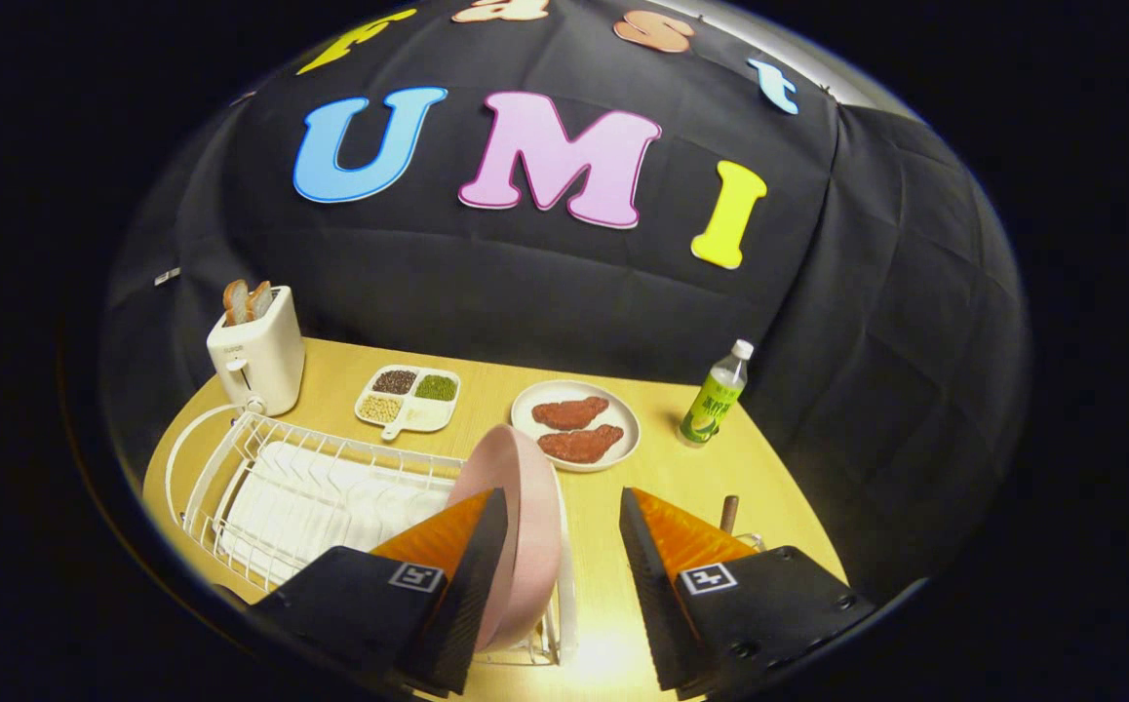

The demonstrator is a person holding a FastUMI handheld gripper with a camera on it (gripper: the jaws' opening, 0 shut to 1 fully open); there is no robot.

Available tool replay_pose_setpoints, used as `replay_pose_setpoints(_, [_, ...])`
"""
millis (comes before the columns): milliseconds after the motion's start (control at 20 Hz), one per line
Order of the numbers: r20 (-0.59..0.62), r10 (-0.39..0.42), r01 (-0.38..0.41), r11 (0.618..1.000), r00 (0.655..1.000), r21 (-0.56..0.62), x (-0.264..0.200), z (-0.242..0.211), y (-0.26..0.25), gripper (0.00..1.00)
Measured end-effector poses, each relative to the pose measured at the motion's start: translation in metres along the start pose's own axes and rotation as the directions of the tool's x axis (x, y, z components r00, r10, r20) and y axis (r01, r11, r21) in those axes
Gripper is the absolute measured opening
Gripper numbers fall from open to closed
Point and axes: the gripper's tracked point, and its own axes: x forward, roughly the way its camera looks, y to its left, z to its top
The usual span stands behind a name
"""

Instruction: Take the plate from the dish rack, then take the spoon from the basket and place it into the plate.

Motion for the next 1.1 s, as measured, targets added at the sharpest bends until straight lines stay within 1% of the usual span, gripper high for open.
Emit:
replay_pose_setpoints(50, [-0.022, 0.01, -0.009, 1.0, 1.0, 0.016, 0.004, -0.004, 0.004, 0.69])
replay_pose_setpoints(100, [-0.039, 0.017, -0.016, 1.0, 0.999, 0.021, 0.006, -0.007, 0.006, 0.63])
replay_pose_setpoints(150, [-0.055, 0.03, -0.028, 0.999, 0.998, 0.034, 0.008, -0.011, 0.011, 0.59])
replay_pose_setpoints(200, [-0.073, 0.053, -0.049, 0.997, 0.996, 0.059, 0.008, -0.015, 0.017, 0.49])
replay_pose_setpoints(250, [-0.088, 0.067, -0.06, 0.995, 0.994, 0.08, 0.008, -0.018, 0.022, 0.44])
replay_pose_setpoints(400, [-0.105, 0.062, -0.05, 0.992, 0.993, 0.117, 0.01, -0.017, 0.026, 0.31])
replay_pose_setpoints(550, [-0.103, 0.027, -0.018, 0.996, 0.994, 0.088, 0.007, -0.015, 0.026, 0.28])
replay_pose_setpoints(650, [-0.08, -0.019, 0.024, 0.998, 0.997, 0.057, 0.004, -0.01, 0.027, 0.26])
replay_pose_setpoints(700, [-0.066, -0.025, 0.028, 0.999, 0.998, 0.046, 0.001, -0.007, 0.03, 0.24])
replay_pose_setpoints(850, [-0.005, -0.047, 0.047, 0.998, 0.999, -0.041, -0.007, 0.006, 0.037, 0.24])
replay_pose_setpoints(950, [0.024, -0.07, 0.071, 0.996, 0.997, -0.058, -0.007, 0.015, 0.034, 0.24])
replay_pose_setpoints(1100, [0.019, -0.104, 0.105, 0.993, 0.994, -0.046, -0.008, 0.017, 0.02, 0.24])
